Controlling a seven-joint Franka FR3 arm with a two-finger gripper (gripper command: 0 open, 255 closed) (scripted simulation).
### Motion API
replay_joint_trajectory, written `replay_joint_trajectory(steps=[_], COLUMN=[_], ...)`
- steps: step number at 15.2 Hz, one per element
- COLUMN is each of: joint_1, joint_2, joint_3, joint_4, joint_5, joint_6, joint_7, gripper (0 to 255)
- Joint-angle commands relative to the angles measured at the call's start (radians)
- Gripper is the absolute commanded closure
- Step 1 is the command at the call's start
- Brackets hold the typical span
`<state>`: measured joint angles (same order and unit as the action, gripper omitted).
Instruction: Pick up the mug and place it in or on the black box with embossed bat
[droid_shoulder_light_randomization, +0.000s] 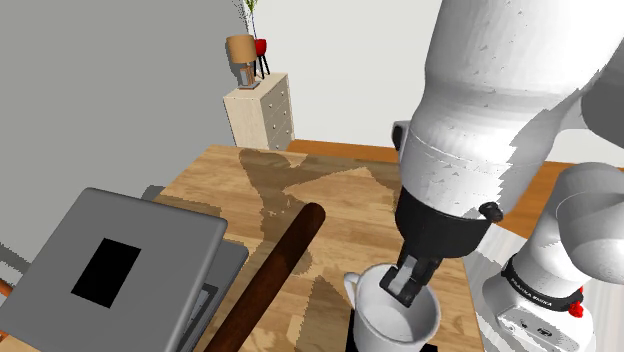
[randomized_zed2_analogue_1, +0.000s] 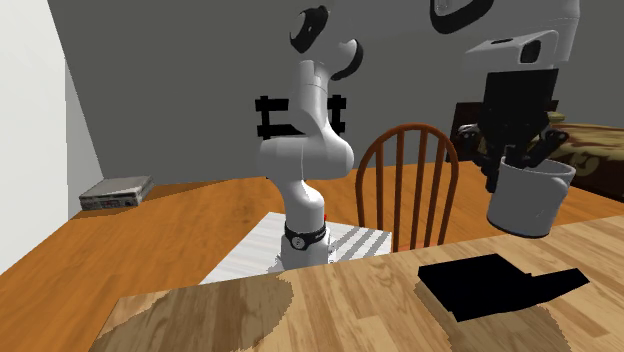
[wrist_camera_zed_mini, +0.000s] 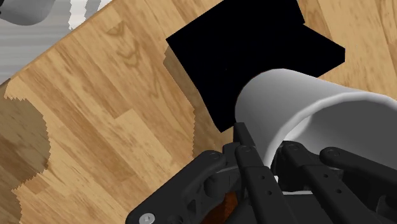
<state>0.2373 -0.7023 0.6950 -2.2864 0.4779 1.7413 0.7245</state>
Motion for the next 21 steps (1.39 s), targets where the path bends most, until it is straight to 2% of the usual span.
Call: replay_joint_trajectory(steps=[1, 18, 21], joint_1=[-0.012, -0.005, -0.005], joint_2=[0.039, 0.066, 0.066], joint_3=[0.048, 0.151, 0.151], joint_4=[0.056, -0.144, -0.144], joint_5=[0.003, 0.068, 0.068], joint_6=[0.000, 0.235, 0.235], joint_7=[0.049, 0.024, 0.024], gripper=[255, 255, 255])
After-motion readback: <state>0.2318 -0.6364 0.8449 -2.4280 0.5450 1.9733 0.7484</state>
